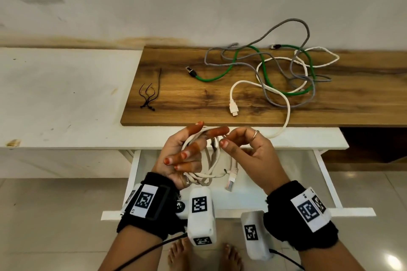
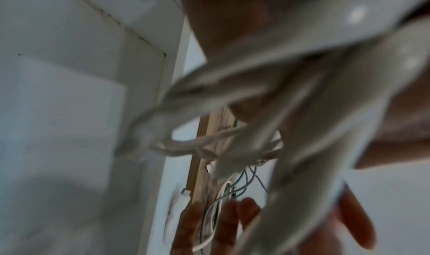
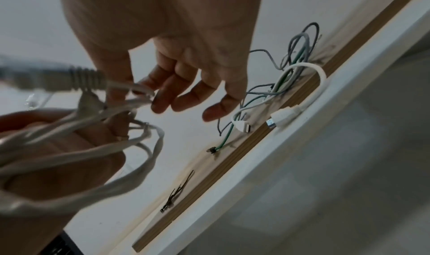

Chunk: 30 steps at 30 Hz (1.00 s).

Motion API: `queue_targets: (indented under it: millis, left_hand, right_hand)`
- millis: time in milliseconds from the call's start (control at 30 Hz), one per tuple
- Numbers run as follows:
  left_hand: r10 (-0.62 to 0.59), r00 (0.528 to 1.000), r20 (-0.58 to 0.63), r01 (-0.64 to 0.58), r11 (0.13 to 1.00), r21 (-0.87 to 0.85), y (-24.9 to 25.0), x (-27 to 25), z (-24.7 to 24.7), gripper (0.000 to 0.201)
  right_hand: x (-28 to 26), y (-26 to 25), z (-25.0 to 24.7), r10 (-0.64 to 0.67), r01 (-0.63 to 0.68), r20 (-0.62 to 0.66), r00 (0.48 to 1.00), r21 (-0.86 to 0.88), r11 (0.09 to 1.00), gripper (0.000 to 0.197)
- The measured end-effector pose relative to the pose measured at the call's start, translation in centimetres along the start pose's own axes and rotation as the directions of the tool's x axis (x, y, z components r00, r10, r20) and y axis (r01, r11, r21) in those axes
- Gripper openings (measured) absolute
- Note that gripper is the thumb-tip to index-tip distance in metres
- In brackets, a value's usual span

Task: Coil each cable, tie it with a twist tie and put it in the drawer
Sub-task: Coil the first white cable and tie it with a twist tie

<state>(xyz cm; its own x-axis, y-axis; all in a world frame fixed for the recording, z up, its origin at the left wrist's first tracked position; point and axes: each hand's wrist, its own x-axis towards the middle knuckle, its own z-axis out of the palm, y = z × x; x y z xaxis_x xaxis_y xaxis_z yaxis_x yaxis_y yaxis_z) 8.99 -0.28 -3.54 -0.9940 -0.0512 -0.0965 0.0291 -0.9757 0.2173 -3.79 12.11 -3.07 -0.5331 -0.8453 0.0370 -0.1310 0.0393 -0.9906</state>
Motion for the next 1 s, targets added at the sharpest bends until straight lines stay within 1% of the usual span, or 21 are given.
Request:
queue_targets:
  millis: [67, 133, 167, 200, 233, 267, 300, 333, 367, 400, 433, 467, 533, 600, 633, 700, 733, 833, 867, 933, 1000]
  left_hand:
    - [-0.012, 1.000, -0.026, 0.013, 1.000, 0.022, -0.3, 0.2, 0.4, 0.046]
    - [-0.030, 0.999, -0.042, 0.030, 1.000, 0.008, -0.4, 0.3, 0.8, 0.044]
    - [-0.034, 0.999, -0.038, 0.033, 0.999, -0.013, -0.5, 0.4, 0.9, 0.044]
    - [-0.045, 0.999, -0.012, 0.044, 0.998, -0.045, -0.5, 0.5, 0.9, 0.043]
    - [-0.059, 0.998, 0.024, 0.060, 0.995, -0.082, -0.7, 0.5, 0.8, 0.042]
    - [-0.071, 0.996, 0.059, 0.077, 0.991, -0.107, -0.8, 0.6, 0.8, 0.039]
    - [-0.073, 0.996, 0.048, 0.077, 0.993, -0.085, -1.0, 0.6, 0.9, 0.037]
    - [-0.073, 0.997, -0.013, 0.073, 0.997, -0.017, -0.9, 0.6, 1.1, 0.034]
    - [-0.050, 0.991, -0.122, 0.063, 0.993, 0.102, -0.8, 0.6, 1.1, 0.033]
    - [0.014, 0.968, -0.251, 0.051, 0.966, 0.253, -0.8, 0.6, 1.2, 0.033]
    - [0.113, 0.928, -0.355, 0.050, 0.905, 0.421, -0.9, 0.6, 1.4, 0.033]
    - [0.205, 0.892, -0.403, 0.059, 0.830, 0.555, -1.1, 0.7, 1.5, 0.033]
    - [0.318, 0.854, -0.412, 0.074, 0.709, 0.701, -1.3, 0.9, 1.5, 0.031]
    - [0.364, 0.841, -0.401, 0.087, 0.639, 0.764, -1.5, 1.1, 1.3, 0.027]
    - [0.376, 0.837, -0.398, 0.093, 0.618, 0.780, -1.5, 1.1, 1.1, 0.026]
    - [0.388, 0.837, -0.385, 0.081, 0.609, 0.789, -1.6, 1.1, 0.9, 0.024]
    - [0.387, 0.837, -0.386, 0.078, 0.613, 0.786, -1.7, 1.2, 0.9, 0.024]
    - [0.362, 0.838, -0.409, 0.084, 0.655, 0.751, -2.2, 1.5, 1.0, 0.025]
    - [0.345, 0.843, -0.413, 0.086, 0.671, 0.737, -2.3, 1.6, 1.1, 0.026]
    - [0.307, 0.856, -0.417, 0.099, 0.693, 0.714, -2.5, 1.7, 1.4, 0.029]
    - [0.270, 0.863, -0.426, 0.125, 0.704, 0.699, -2.6, 1.7, 1.6, 0.033]
  right_hand:
    - [-0.3, -0.1, 0.5, 0.010, -0.010, -0.003, 1.000, 0.060, 0.998, 0.024]
    - [-0.7, -0.2, 1.1, 0.014, -0.016, 0.018, 1.000, 0.122, 0.992, 0.035]
    - [-0.7, -0.1, 1.4, 0.040, -0.047, 0.042, 0.998, 0.179, 0.983, 0.041]
    - [-0.6, -0.1, 1.6, 0.097, -0.112, 0.072, 0.993, 0.258, 0.959, 0.042]
    - [-0.5, -0.2, 1.6, 0.170, -0.198, 0.111, 0.979, 0.336, 0.921, 0.038]
    - [-0.4, -0.2, 1.5, 0.237, -0.280, 0.157, 0.959, 0.379, 0.882, 0.032]
    - [-0.2, -0.4, 1.4, 0.289, -0.345, 0.198, 0.936, 0.376, 0.860, 0.026]
    - [-0.1, -0.5, 1.2, 0.320, -0.377, 0.216, 0.922, 0.328, 0.866, 0.022]
    - [0.0, -0.4, 1.1, 0.330, -0.378, 0.208, 0.921, 0.274, 0.884, 0.021]
    - [0.0, -0.4, 0.9, 0.330, -0.367, 0.184, 0.926, 0.231, 0.901, 0.022]
    - [0.0, -0.4, 0.8, 0.324, -0.351, 0.155, 0.933, 0.206, 0.913, 0.023]
    - [0.0, -0.3, 0.7, 0.318, -0.339, 0.130, 0.939, 0.191, 0.921, 0.024]
    - [0.0, -0.1, 0.6, 0.299, -0.312, 0.100, 0.949, 0.159, 0.937, 0.026]
    - [0.0, 0.2, 0.5, 0.284, -0.293, 0.084, 0.955, 0.120, 0.949, 0.028]
    - [0.0, 0.3, 0.4, 0.281, -0.289, 0.085, 0.956, 0.112, 0.951, 0.028]
    - [0.1, 0.1, 0.2, 0.290, -0.307, 0.126, 0.949, 0.148, 0.940, 0.025]
    - [0.1, 0.0, 0.0, 0.310, -0.336, 0.153, 0.938, 0.198, 0.921, 0.025]
    - [0.3, -0.3, -0.4, 0.395, -0.438, 0.189, 0.899, 0.394, 0.808, 0.026]
    - [0.3, -0.5, -0.4, 0.402, -0.443, 0.187, 0.896, 0.415, 0.795, 0.025]
    - [0.1, -0.6, -0.3, 0.364, -0.405, 0.180, 0.914, 0.341, 0.849, 0.022]
    - [0.1, -0.8, -0.2, 0.316, -0.356, 0.187, 0.930, 0.248, 0.901, 0.036]
